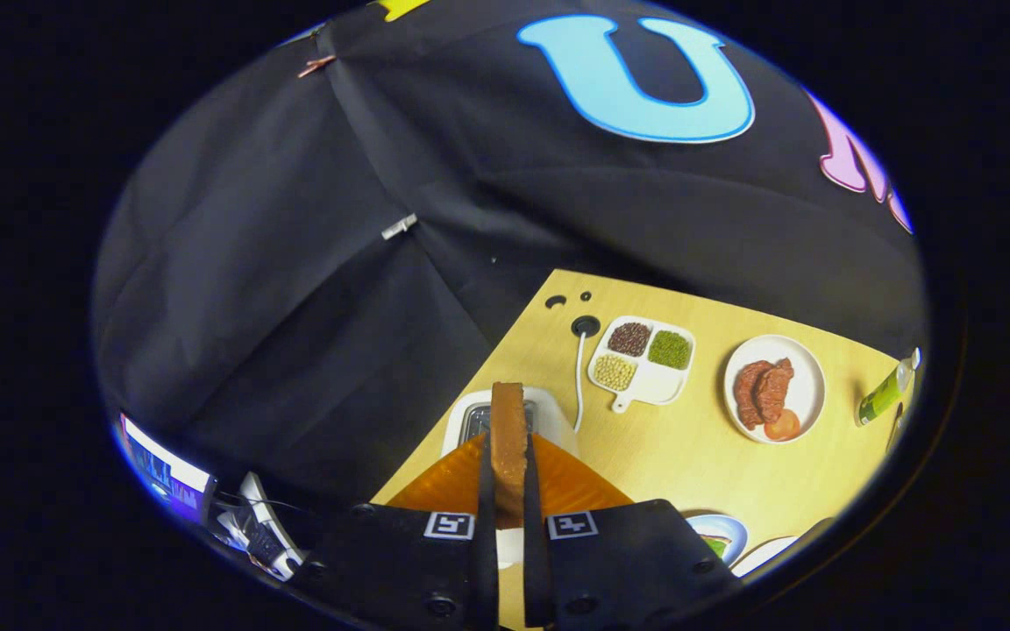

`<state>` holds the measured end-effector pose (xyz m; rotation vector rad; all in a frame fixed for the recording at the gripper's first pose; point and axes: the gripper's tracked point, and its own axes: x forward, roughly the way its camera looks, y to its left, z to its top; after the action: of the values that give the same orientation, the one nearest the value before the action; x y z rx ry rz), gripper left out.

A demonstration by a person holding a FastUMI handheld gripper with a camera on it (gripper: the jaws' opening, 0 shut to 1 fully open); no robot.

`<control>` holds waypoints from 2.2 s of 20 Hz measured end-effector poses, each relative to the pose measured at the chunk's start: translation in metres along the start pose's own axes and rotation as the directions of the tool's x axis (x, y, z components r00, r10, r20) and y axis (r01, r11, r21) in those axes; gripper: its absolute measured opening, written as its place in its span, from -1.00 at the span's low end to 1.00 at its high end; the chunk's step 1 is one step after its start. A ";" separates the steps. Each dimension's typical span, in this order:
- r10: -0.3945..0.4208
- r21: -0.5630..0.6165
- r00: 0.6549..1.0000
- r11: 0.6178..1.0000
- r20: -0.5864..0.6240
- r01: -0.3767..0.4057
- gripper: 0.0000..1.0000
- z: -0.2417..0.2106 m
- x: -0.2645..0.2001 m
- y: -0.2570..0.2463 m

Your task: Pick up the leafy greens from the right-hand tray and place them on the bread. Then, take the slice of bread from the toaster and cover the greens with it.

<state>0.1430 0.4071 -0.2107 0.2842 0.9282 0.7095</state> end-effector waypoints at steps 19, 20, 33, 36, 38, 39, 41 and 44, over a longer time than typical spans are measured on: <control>-0.248 0.332 0.969 0.913 -0.007 0.236 -0.69 -0.158 -0.095 -0.165; -0.239 0.361 0.971 0.904 -0.017 0.229 -0.69 -0.171 -0.087 -0.165; -0.248 0.538 0.968 0.811 -0.040 0.230 -0.69 -0.231 -0.048 -0.201; -0.274 0.545 0.961 0.799 -0.049 0.256 -0.69 -0.244 -0.048 -0.218; -0.279 0.552 0.958 0.791 -0.062 0.266 -0.69 -0.253 -0.047 -0.226; -0.283 0.555 0.957 0.787 -0.067 0.271 -0.68 -0.256 -0.047 -0.231; -0.303 0.555 0.949 0.776 -0.088 0.299 -0.52 -0.262 -0.050 -0.239; -0.340 0.541 0.931 0.761 -0.135 0.357 -0.17 -0.272 -0.051 -0.250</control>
<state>0.0110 0.1684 -0.4653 0.6020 1.1699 0.0748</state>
